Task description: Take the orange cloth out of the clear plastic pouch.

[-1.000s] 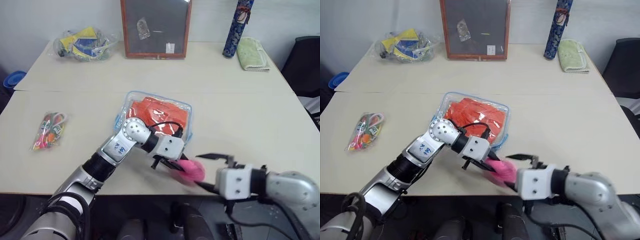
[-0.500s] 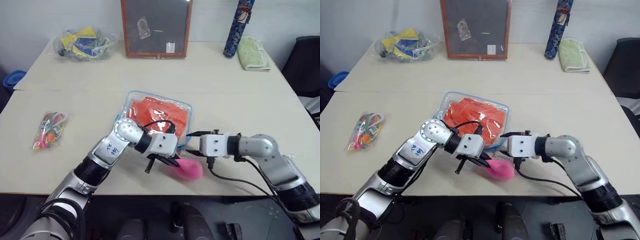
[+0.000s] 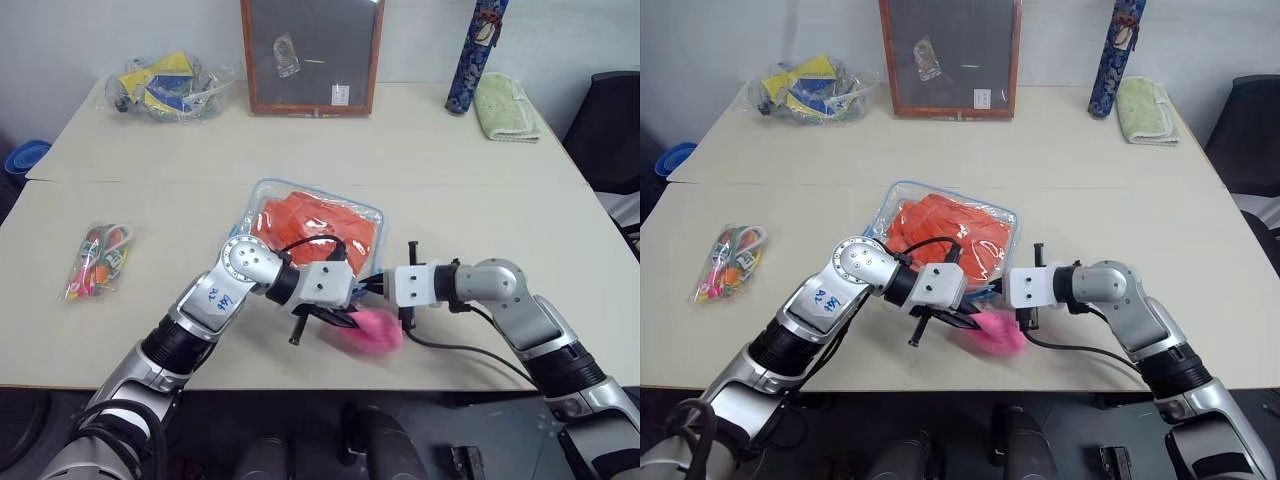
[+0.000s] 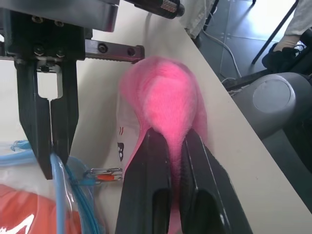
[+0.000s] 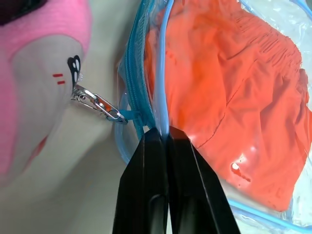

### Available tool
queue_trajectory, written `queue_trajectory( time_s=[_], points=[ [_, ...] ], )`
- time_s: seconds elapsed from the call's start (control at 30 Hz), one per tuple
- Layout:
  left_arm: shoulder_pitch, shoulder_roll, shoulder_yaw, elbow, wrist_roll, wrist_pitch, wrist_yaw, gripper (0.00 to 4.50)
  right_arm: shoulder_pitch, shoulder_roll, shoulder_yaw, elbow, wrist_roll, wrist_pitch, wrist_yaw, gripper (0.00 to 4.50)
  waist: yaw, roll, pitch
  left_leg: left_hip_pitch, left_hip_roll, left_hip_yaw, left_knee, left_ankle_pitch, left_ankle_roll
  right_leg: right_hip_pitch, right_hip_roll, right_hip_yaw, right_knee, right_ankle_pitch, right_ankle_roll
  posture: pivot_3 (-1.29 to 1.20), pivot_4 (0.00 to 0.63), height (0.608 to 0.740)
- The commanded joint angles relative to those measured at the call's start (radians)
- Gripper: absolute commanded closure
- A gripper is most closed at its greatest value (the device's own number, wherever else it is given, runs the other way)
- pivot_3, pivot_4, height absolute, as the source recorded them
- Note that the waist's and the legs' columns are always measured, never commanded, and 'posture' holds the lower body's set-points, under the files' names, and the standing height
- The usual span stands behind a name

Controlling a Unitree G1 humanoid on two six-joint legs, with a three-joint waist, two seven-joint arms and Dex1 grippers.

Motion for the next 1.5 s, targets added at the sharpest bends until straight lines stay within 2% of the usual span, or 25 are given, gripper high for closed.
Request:
queue_trajectory(
  time_s=[0.03, 0.17, 0.37, 0.5, 0.7, 0.87, 1.0, 1.2, 1.3, 1.5],
  points=[
    [0.007, 0.003, 0.047, -0.022, -0.027, 0.032, 0.027, 4.50, -0.026, -0.007, -0.014, 0.002, 0.004, -0.036, 0.014, 4.49, 0.000, 0.000, 0.000, 0.000, 0.000, 0.000, 0.000, 0.000, 0.000, 0.000, 0.000, 0.000, 0.000, 0.000, 0.000, 0.00, 0.150, 0.740],
    [0.029, 0.034, 0.142, -0.054, -0.093, 0.136, 0.058, 4.50, -0.043, -0.063, -0.041, 0.055, -0.020, -0.106, 0.023, 4.49, -0.001, 0.000, 0.000, 0.000, 0.000, 0.000, 0.000, 0.000, 0.000, 0.000, 0.000, 0.000, 0.000, 0.000, 0.000, 0.00, 0.150, 0.740],
    [0.172, 0.216, 0.324, -0.189, -0.242, 0.286, 0.023, 4.50, -0.007, -0.166, -0.064, 0.118, 0.004, -0.278, 0.051, 4.49, -0.015, 0.001, 0.000, -0.001, 0.001, -0.002, 0.000, 0.000, 0.000, 0.000, -0.001, -0.001, -0.001, 0.000, 0.000, 0.00, 0.150, 0.740],
    [0.249, 0.313, 0.412, -0.224, -0.291, 0.313, 0.030, 4.50, 0.023, -0.201, -0.074, 0.128, 0.009, -0.356, 0.048, 4.49, -0.018, 0.001, 0.001, -0.001, 0.001, -0.003, 0.000, -0.001, -0.001, 0.000, -0.001, -0.002, -0.002, 0.000, 0.000, 0.00, 0.150, 0.740],
    [0.345, 0.444, 0.561, -0.158, -0.332, 0.317, 0.024, 4.50, 0.083, -0.262, -0.114, 0.097, 0.053, -0.436, 0.059, 4.49, -0.019, 0.002, 0.001, -0.001, 0.001, -0.003, 0.001, -0.001, -0.002, 0.000, -0.001, -0.002, -0.003, -0.001, -0.001, 0.00, 0.150, 0.740],
    [0.398, 0.544, 0.671, 0.024, -0.349, 0.296, -0.016, 4.50, 0.174, -0.340, -0.151, 0.047, 0.141, -0.515, 0.103, 4.49, -0.020, 0.003, 0.002, -0.001, 0.002, -0.003, 0.001, -0.002, -0.003, -0.001, -0.001, -0.003, -0.003, -0.001, -0.002, 0.00, 0.150, 0.740],
    [0.447, 0.561, 0.655, 0.038, -0.318, 0.232, -0.010, 4.50, 0.200, -0.356, -0.159, 0.037, 0.176, -0.529, 0.117, 4.49, -0.021, 0.003, 0.002, 0.000, 0.002, -0.003, 0.001, -0.002, -0.003, -0.001, -0.001, -0.003, -0.004, -0.001, -0.002, 0.00, 0.150, 0.740],
    [0.453, 0.493, 0.617, -0.011, -0.355, 0.260, 0.048, 4.50, 0.198, -0.335, -0.156, 0.003, 0.202, -0.431, 0.113, 4.49, -0.020, 0.003, 0.002, 0.000, 0.002, -0.002, 0.001, -0.002, -0.003, -0.001, -0.001, -0.002, -0.003, -0.001, -0.002, 0.00, 0.150, 0.740],
    [0.440, 0.465, 0.611, 0.002, -0.355, 0.286, 0.089, 3.61, 0.211, -0.341, -0.172, -0.014, 0.216, -0.381, 0.109, 3.79, -0.020, 0.003, 0.002, 0.000, 0.002, -0.002, 0.001, -0.002, -0.003, -0.001, -0.001, -0.002, -0.003, -0.001, -0.002, 0.00, 0.150, 0.740],
    [0.477, 0.486, 0.654, 0.004, -0.407, 0.317, 0.044, 1.73, 0.325, -0.362, -0.285, -0.096, 0.229, -0.294, 0.053, 1.67, -0.018, 0.003, 0.002, -0.001, 0.002, -0.002, 0.001, -0.003, -0.003, -0.001, -0.001, -0.003, -0.003, -0.001, -0.002, 0.00, 0.150, 0.740]
  ],
)
